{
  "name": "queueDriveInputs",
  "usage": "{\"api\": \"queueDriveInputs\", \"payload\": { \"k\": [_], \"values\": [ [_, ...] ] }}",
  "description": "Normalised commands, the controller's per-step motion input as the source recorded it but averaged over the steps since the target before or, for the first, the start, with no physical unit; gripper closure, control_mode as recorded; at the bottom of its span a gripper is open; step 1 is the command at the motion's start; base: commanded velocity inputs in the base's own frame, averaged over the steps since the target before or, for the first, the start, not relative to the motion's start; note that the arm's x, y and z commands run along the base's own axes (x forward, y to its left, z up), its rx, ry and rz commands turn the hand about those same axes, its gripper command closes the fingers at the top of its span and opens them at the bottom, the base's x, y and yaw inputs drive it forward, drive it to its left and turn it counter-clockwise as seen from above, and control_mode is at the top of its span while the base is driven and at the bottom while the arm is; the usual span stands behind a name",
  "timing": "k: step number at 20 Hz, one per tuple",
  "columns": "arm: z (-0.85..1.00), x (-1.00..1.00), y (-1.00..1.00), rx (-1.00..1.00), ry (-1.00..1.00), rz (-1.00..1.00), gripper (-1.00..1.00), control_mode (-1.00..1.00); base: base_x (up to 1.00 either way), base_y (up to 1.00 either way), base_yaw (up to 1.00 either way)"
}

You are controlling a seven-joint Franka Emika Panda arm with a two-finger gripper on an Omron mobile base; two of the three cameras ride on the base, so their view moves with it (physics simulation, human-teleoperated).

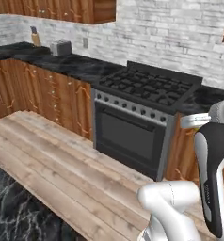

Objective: Grab the lemons from the fridge, place them in the blender, close the lid, and turn on the blender to create a marinade.

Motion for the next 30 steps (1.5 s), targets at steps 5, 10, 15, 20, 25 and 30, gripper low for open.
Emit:
{"api": "queueDriveInputs", "payload": {
  "k": [5, 10, 15, 20, 25, 30],
  "values": [
    [0.00, 0.00, 0.00, 0.00, 0.00, 0.00, 1.00, 1.00, -0.16, 0.00, 1.00],
    [0.00, 0.00, 0.00, 0.00, 0.00, 0.00, 1.00, 1.00, -0.15, 0.00, 1.00],
    [0.00, 0.00, 0.00, 0.00, 0.00, 0.00, 1.00, 1.00, -0.15, 0.00, 1.00],
    [0.00, 0.00, 0.00, 0.00, 0.00, 0.00, 1.00, 1.00, -0.13, 0.00, 1.00],
    [0.00, 0.00, 0.00, 0.00, 0.00, 0.00, 1.00, 1.00, 0.01, -0.04, 1.00],
    [0.00, 0.00, 0.00, 0.00, 0.00, 0.00, 1.00, 1.00, -0.11, 0.00, 1.00]
  ]
}}
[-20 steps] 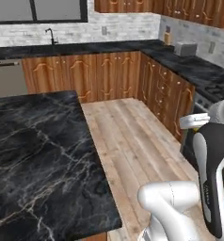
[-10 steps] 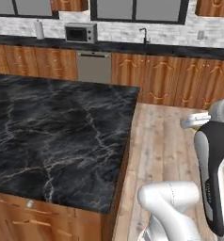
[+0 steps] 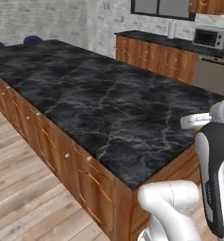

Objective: Grab the lemons from the fridge, place them in the blender, close the lid, and turn on the blender to create a marinade.

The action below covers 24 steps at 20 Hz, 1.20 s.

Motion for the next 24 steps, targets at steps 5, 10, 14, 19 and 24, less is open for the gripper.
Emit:
{"api": "queueDriveInputs", "payload": {
  "k": [5, 10, 14, 19, 24],
  "values": [
    [0.00, 0.00, 0.00, 0.00, 0.00, 0.00, 1.00, 1.00, -0.15, 0.38, 0.98],
    [0.00, 0.00, 0.00, 0.00, 0.00, 0.00, 1.00, 1.00, -0.12, 0.99, 0.78],
    [0.00, 0.00, 0.00, 0.00, 0.00, 0.00, 1.00, 1.00, 0.87, 0.53, 0.44],
    [0.00, 0.00, 0.00, 0.00, 0.00, 0.00, 1.00, 1.00, 1.00, -0.73, 0.17],
    [0.00, 0.00, 0.00, 0.00, 0.00, 0.00, 1.00, 1.00, 1.00, -0.13, 0.02]
  ]
}}
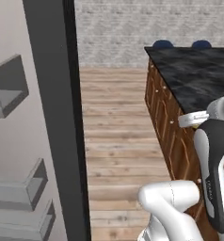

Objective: Grab the lemons from the fridge, place them in the blender, close the lid, and turn on the blender to create a marinade.

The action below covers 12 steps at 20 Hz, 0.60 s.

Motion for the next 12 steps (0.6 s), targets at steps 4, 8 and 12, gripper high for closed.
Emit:
{"api": "queueDriveInputs", "payload": {
  "k": [4, 8, 12],
  "values": [
    [0.00, 0.00, 0.00, 0.00, 0.00, 0.00, 1.00, 1.00, 1.00, 0.30, 0.00],
    [0.00, 0.00, 0.00, 0.00, 0.00, 0.00, 1.00, 1.00, 1.00, 0.75, 0.00],
    [0.00, 0.00, 0.00, 0.00, 0.00, 0.00, 1.00, 1.00, 1.00, 0.68, 0.00]
  ]
}}
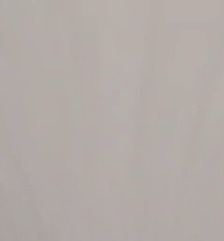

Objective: Grab the lemons from the fridge, place them in the blender, close the lid, and turn on the blender to create a marinade.

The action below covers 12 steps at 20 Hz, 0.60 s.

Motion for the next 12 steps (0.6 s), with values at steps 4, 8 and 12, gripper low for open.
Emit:
{"api": "queueDriveInputs", "payload": {
  "k": [4, 8, 12],
  "values": [
    [0.00, 0.00, 0.00, 0.00, 0.00, 0.00, 1.00, 1.00, 1.00, 0.19, 0.00],
    [0.00, 0.00, 0.00, 0.00, 0.00, 0.00, 1.00, 1.00, 1.00, -0.15, 0.04],
    [0.00, 0.00, 0.00, 0.00, 0.00, 0.00, 1.00, 1.00, 1.00, -0.28, 0.07]
  ]
}}
